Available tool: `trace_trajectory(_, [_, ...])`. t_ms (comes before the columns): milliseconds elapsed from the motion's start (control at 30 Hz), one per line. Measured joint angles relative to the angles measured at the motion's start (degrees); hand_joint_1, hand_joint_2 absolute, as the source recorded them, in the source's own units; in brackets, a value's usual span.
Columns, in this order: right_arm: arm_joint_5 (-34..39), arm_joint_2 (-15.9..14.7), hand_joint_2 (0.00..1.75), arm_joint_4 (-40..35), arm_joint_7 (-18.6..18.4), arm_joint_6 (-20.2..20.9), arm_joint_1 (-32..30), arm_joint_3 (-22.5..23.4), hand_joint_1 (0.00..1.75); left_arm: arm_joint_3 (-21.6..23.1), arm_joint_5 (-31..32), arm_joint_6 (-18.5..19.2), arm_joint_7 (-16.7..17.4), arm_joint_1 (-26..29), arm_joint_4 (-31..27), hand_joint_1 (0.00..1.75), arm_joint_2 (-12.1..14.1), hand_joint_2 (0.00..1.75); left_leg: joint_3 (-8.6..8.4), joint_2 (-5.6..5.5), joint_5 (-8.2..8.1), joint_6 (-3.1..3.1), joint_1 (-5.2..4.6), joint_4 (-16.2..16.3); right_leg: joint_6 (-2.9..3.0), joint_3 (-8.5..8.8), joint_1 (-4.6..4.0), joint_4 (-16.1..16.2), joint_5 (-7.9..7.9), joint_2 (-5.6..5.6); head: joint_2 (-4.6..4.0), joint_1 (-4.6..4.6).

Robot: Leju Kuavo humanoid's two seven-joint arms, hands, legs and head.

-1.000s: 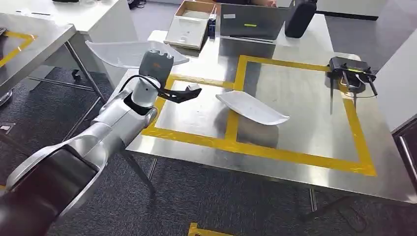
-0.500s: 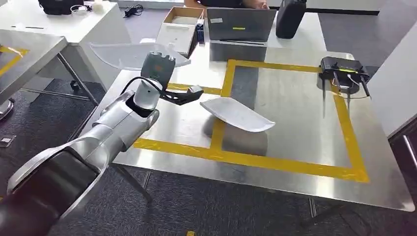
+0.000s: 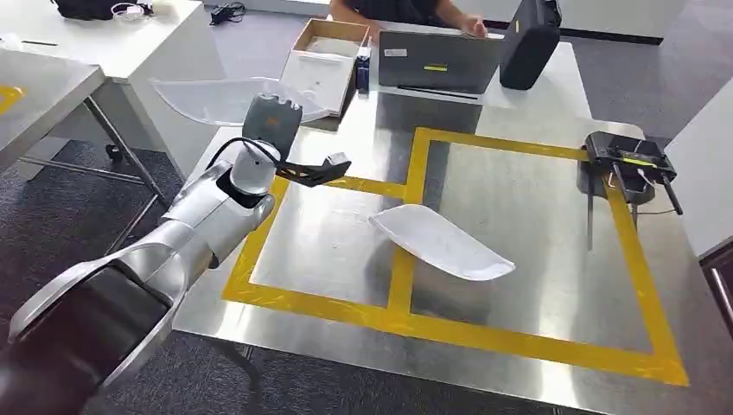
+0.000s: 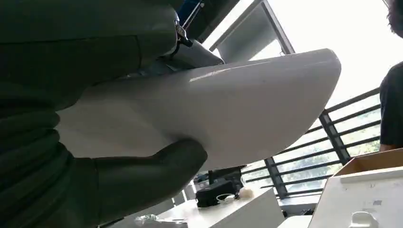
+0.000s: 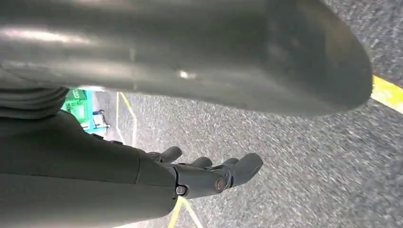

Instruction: Take the parts from the cabinet and place them on the table.

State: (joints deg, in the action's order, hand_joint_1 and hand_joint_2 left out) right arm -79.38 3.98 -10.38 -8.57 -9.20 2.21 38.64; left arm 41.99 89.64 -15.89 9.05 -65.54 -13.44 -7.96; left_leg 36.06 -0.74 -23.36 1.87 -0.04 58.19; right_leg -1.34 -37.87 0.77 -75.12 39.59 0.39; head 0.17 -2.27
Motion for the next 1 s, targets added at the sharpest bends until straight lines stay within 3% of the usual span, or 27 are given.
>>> trace_trajectory(33, [-0.06, 0.0, 0.0, 0.0, -0.02, 0.07, -0.05, 0.0, 0.0, 0.0, 0.0, 0.07, 0.02, 0.23, 0.0, 1.75, 0.0, 1.75, -0.74, -0.14, -0.62, 0.03, -0.09, 0.03, 0.11, -0.94, -0.06, 1.4, 0.53, -0.01, 0.0, 0.02])
trace_trajectory(67, [-0.2, 0.0, 0.0, 0.0, -0.02, 0.07, -0.15, 0.0, 0.0, 0.0, 0.0, 0.13, 0.04, 0.33, 0.0, 1.75, 0.0, 1.75, -1.45, -0.26, -1.15, 0.03, -0.2, 0.04, 0.31, -0.81, -0.18, 4.45, -1.56, -0.02, 0.0, 0.02])
trace_trajectory(100, [-0.26, 0.0, 0.0, 0.0, -0.02, 0.15, -0.22, 0.0, 0.0, 0.02, -0.02, 0.15, 0.0, 0.34, 0.0, 1.75, -0.02, 1.75, -2.06, -0.28, -1.62, 0.02, -0.34, 0.04, 0.76, 0.06, -0.36, 8.71, -5.66, -0.03, 0.0, 0.0])
trace_trajectory(133, [-0.31, -0.02, 0.0, 0.0, -0.02, 0.17, -0.23, 0.0, 0.0, 0.0, -0.11, 0.15, -0.09, 0.33, -0.02, 1.75, -0.07, 1.75, -2.53, -0.29, -2.06, -0.04, -0.39, 0.01, 1.45, 1.31, -0.67, 13.74, -11.1, -0.1, 0.0, 0.0])
trace_trajectory(167, [-0.33, -0.24, 0.0, 0.0, -0.02, 0.2, -0.27, 0.0, 0.0, 0.0, -0.11, 0.18, -0.26, 0.33, 0.04, 1.75, -0.04, 1.75, -2.86, -0.37, -2.4, -0.22, -0.49, 0.23, 2.29, 1.66, -1.23, 16.83, -15.12, 0.04, 0.0, -0.02])
trace_trajectory(200, [-0.35, -0.22, 0.0, 0.0, -0.04, 0.26, -0.15, 0.0, 0.0, 0.02, -0.11, 0.42, -0.57, 0.33, 0.07, 1.75, -0.13, 1.75, -2.62, -0.81, -2.61, -0.62, -0.5, 0.14, 2.11, 1.63, -1.26, 16.72, -13.32, 0.19, 0.0, 0.04])
trace_trajectory(233, [-0.35, -0.24, 0.0, -0.02, -0.09, 0.24, -0.1, 0.0, 0.0, 0.02, -0.15, 0.81, -0.77, 0.37, 0.05, 1.75, -0.15, 1.75, -2.61, -0.78, -2.9, -1.06, -0.48, -0.09, 2.26, 1.84, -1.34, 16.98, -14.02, 0.21, 0.0, 0.04])
trace_trajectory(267, [-0.35, -0.26, 0.0, -0.02, -0.15, 0.24, -0.19, 0.0, 0.0, 0.02, -0.26, 0.81, -0.81, 0.52, 0.07, 1.75, -0.15, 1.75, -2.68, -0.79, -2.08, -1.44, -0.53, 1.21, 2.61, 1.99, -1.02, 17.82, -15.03, 0.24, 0.0, 0.0])
trace_trajectory(300, [-0.35, -0.26, 0.0, -0.02, -0.15, 0.28, -0.29, 0.0, 0.0, 0.02, -0.31, 0.83, -0.85, 0.52, 0.09, 1.75, -0.11, 1.75, -2.6, -0.6, -2.89, -0.24, -0.7, 0.29, 1.15, 2.63, -1.08, 17.64, -15.87, 0.38, 0.0, -0.04])
trace_trajectory(333, [-0.35, -0.24, 0.0, -0.02, -0.11, 0.28, -0.23, 0.0, 0.0, 0.02, -0.46, 0.88, -0.98, 0.5, 0.07, 1.75, -0.11, 1.75, -3.06, -0.46, -3.42, 0.62, -0.68, 0.18, 1.51, 2.72, -1.22, 17.48, -15.75, 0.39, 0.0, -0.15])
trace_trajectory(367, [-0.35, -0.24, 0.0, -0.02, -0.11, 0.32, -0.16, 0.0, 0.0, 0.02, -0.65, 0.9, -1.09, 0.53, 0.07, 1.75, -0.13, 1.75, -3.17, -0.5, -3.26, -0.37, -0.67, -0.01, 1.98, 2.82, -1.26, 17.49, -15.38, 0.42, 0.0, -0.07])
trace_trajectory(400, [-0.35, -0.26, 0.0, -0.02, -0.11, 0.31, -0.14, 0.0, 0.0, 0.02, -0.85, 0.9, -1.09, 0.57, 0.07, 1.75, -0.13, 1.75, -3.36, -0.41, -3.29, -0.63, -0.66, -0.22, 2.0, 2.82, -1.22, 17.48, -15.4, 0.46, 0.0, -0.11])
trace_trajectory(667, [0.09, -0.17, 0.0, -0.04, -0.15, 0.31, -0.15, 0.37, 0.0, -3.23, -9.7, -0.31, -1.42, 0.6, -0.07, 1.75, -1.09, 1.75, -3.67, -0.37, -3.4, -1.01, -0.64, -0.74, 2.39, 2.87, -1.24, 17.48, -15.04, 0.49, 0.0, -0.09])
trace_trajectory(1000, [-0.26, -0.13, 0.0, -0.04, -0.2, 0.39, -0.14, 0.52, 0.0, -6.86, -11.89, -1.33, -1.77, 2.83, -0.04, 1.75, -1.9, 1.75, -3.65, -0.37, -3.39, -1.11, -0.67, -0.76, 2.39, 2.89, -1.04, 17.49, -15.02, 0.48, 0.0, -0.09])
